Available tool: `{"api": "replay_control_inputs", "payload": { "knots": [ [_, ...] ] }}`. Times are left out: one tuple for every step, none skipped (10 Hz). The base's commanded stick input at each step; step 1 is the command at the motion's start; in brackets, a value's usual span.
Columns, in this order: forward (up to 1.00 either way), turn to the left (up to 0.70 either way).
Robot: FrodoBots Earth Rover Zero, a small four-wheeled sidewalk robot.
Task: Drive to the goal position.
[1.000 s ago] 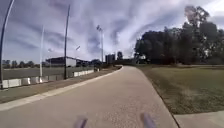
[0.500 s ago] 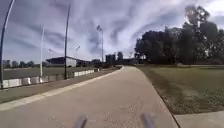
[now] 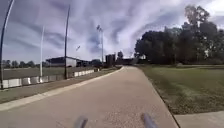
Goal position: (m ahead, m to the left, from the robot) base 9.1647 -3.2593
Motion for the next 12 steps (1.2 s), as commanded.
{"api": "replay_control_inputs", "payload": {
  "knots": [
    [0.00, -0.50],
    [0.00, -0.50],
    [0.00, -0.50],
    [0.00, -0.50],
    [0.00, -0.50],
    [0.00, -0.48],
    [0.00, -0.32],
    [0.00, -0.16],
    [0.00, 0.00],
    [0.00, 0.00],
    [0.00, 0.00],
    [0.00, 0.00]
  ]
}}
